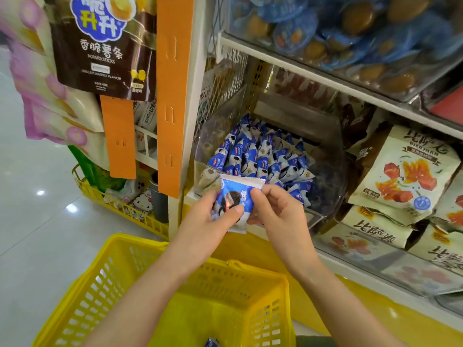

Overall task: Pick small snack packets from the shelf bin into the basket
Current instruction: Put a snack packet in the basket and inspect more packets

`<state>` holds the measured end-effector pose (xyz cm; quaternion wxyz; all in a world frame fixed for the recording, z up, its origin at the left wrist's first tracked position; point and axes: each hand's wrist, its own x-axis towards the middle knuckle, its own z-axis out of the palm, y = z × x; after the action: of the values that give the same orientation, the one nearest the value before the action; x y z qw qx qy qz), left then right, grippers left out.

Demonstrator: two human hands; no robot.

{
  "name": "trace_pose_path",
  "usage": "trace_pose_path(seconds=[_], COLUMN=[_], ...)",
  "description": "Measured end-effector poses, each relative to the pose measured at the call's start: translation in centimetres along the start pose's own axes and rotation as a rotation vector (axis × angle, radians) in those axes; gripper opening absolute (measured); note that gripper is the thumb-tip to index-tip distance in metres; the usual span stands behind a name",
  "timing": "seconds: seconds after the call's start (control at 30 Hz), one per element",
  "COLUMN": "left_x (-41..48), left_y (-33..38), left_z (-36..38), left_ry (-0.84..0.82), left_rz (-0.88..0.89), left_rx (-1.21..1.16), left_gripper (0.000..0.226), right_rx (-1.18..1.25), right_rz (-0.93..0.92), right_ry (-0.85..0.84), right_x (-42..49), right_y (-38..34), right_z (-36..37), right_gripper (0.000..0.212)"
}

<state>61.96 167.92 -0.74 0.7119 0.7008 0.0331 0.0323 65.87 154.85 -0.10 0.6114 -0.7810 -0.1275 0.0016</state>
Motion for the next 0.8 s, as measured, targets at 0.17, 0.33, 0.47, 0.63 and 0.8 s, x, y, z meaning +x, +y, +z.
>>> trace_pose_path(seconds=[0.17, 0.33, 0.47, 0.63, 0.8], left_x=[1.0, 1.9, 2.5, 3.0, 3.1], left_y=[0.5, 0.8, 0.9, 0.7, 0.7], left_z=[-0.2, 0.0, -0.3, -1.1, -1.7], left_ry=[0.064, 0.05, 0.057, 0.061, 0.064], left_rz=[0.035, 0.012, 0.005, -0.028, -0.037], left_rx=[-0.034, -0.149, -0.203, -0.254, -0.276], left_gripper=[0.025, 0.021, 0.023, 0.026, 0.026], right_rx=[-0.263, -0.856, -1.308, -1.516, -1.543], right_rz=[-0.142, 0.047, 0.285, 0.434, 0.5], right_ry=[0.024, -0.066, -0.281, -0.47, -0.531], right_x=[2.6, 8.7, 12.4, 14.1, 14.2], right_y=[-1.1, -1.2, -0.2, 0.6, 0.7], right_z=[-2.3, -5.9, -7.1, -7.0, -6.8], right_gripper=[0.017, 0.033, 0.03, 0.029, 0.03])
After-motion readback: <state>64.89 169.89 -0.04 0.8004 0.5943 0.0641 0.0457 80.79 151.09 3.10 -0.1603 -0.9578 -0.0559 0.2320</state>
